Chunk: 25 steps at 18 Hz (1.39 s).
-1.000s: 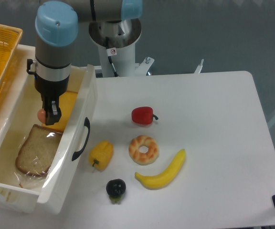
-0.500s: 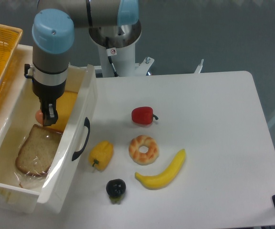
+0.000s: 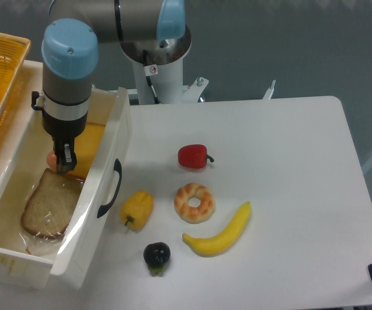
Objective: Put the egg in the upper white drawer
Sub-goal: 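Lower the egg into the drawer beside the cheese slice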
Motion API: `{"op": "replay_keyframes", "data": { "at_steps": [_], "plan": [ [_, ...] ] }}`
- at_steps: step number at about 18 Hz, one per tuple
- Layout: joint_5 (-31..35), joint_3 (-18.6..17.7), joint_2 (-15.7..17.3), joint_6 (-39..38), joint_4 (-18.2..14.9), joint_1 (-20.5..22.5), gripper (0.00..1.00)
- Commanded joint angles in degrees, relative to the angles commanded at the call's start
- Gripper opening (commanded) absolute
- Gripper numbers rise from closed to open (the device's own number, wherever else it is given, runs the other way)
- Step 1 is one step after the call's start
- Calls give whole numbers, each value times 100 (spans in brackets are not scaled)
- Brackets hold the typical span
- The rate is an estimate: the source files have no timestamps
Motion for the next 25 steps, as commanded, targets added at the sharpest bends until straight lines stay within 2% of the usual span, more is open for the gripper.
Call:
{"op": "replay_keyframes", "data": {
  "at_steps": [9,11,13,14,19,21,25],
  "plan": [
    [0,-9,-18,0,9,-35,27],
    [0,-9,-35,0,9,-35,34],
    [17,-17,-44,0,9,-44,36],
    [61,-9,-53,0,9,-61,41],
    [141,-9,-62,0,9,-105,51],
    [141,-17,-62,0,9,-105,58],
    [141,-44,-62,0,17,-105,59]
  ]
}}
